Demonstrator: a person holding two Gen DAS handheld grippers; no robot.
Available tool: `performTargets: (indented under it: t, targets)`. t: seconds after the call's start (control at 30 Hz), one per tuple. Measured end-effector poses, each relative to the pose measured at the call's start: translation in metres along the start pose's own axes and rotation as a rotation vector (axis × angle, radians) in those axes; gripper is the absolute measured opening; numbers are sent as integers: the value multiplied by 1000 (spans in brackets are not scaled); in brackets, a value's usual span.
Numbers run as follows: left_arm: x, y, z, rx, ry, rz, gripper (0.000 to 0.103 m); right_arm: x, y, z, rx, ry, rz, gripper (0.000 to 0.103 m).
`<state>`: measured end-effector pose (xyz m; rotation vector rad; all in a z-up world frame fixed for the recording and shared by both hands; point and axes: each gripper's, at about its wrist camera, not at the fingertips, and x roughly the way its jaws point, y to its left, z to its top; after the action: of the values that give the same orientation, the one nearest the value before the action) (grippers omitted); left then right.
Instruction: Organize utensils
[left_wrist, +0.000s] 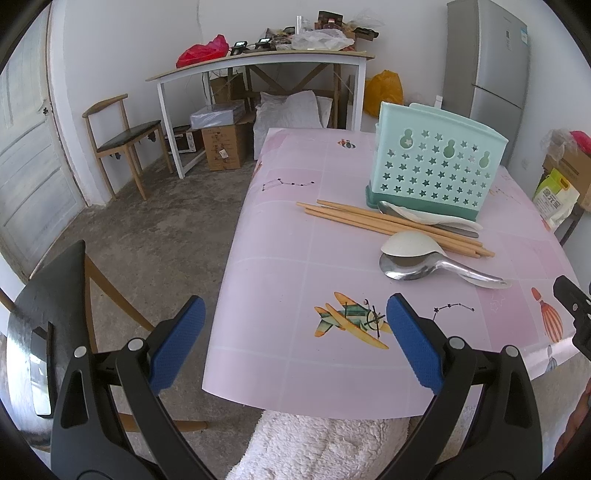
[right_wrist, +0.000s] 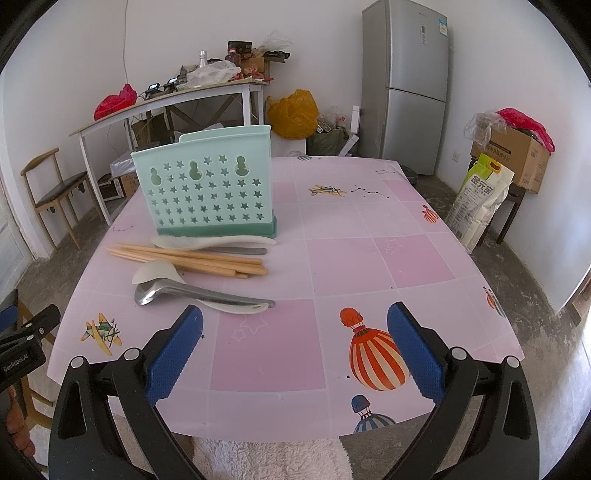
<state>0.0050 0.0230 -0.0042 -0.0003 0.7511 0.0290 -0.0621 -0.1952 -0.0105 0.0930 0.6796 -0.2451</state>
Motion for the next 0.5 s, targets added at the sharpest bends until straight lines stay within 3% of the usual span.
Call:
performTargets:
  t: [0.2, 0.37, 0.5]
  targets:
    - [3, 0, 1, 4, -3, -31, 95, 2, -1, 2, 2, 5, -6, 98]
    - [2, 5, 5, -30, -38, -147, 95, 11, 7, 6, -39, -9, -3, 98]
    - [7, 7, 11, -54, -57, -185, 95, 12, 20, 11, -117, -56, 44, 98]
